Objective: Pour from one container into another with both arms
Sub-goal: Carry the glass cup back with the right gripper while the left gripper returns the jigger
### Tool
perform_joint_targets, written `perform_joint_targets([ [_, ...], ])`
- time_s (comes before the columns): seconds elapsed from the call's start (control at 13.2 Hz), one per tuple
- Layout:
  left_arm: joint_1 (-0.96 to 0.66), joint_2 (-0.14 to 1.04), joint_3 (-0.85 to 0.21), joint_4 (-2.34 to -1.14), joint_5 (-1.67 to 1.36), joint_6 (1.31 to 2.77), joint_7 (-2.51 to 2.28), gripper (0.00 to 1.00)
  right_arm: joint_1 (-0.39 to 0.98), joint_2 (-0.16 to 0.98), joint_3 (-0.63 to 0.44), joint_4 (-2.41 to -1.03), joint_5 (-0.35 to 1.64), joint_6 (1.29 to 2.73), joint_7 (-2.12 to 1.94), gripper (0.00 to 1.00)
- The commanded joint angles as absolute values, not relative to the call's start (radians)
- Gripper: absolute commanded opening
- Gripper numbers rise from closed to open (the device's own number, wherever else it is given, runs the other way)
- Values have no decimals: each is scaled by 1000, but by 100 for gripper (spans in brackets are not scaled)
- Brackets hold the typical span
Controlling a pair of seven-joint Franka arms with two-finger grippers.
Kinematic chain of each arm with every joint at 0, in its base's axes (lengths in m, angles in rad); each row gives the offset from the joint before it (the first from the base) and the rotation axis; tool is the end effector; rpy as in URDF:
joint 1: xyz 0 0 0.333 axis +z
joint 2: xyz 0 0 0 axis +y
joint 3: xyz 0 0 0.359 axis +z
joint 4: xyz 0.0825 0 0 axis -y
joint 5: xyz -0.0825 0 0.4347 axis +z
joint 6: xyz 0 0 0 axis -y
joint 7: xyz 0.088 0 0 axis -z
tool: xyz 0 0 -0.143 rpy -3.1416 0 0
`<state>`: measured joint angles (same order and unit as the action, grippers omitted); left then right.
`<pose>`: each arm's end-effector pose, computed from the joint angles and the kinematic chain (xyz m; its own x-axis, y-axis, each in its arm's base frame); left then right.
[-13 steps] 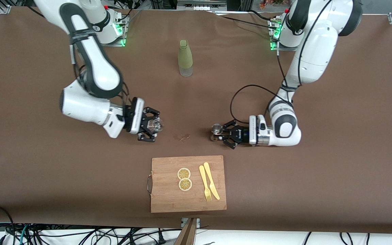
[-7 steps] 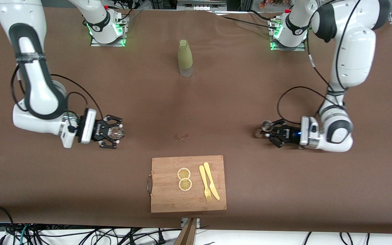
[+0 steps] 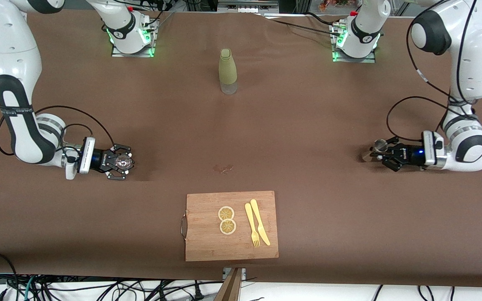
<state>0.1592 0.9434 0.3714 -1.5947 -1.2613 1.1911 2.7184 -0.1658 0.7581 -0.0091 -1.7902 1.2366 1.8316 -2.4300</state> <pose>0.6239 0.1524 0.0975 -0.0623 -0.1311 0.9894 -0.9945 0.0919 -0.0505 0.6637 -0.0063 0.0998 0.1179 0.3900 0.9133 0.9922 -0.0827 -0.0928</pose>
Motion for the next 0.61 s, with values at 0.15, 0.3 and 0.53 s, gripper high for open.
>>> perform_joint_targets([
  [0.15,258,953,368,-1609,-1177,1155,2865,0,-225,863,8,-1741,1258,1807,-2526,0],
  [0.3,271,975,368,-1608,-1169,1151,2922,0,-227,894,8,-1720,1284,1783,-2542,17],
  [0.53,278,1012,368,-1608,-1155,1150,2959,0,-244,894,6,-1720,1283,1767,-2554,100],
])
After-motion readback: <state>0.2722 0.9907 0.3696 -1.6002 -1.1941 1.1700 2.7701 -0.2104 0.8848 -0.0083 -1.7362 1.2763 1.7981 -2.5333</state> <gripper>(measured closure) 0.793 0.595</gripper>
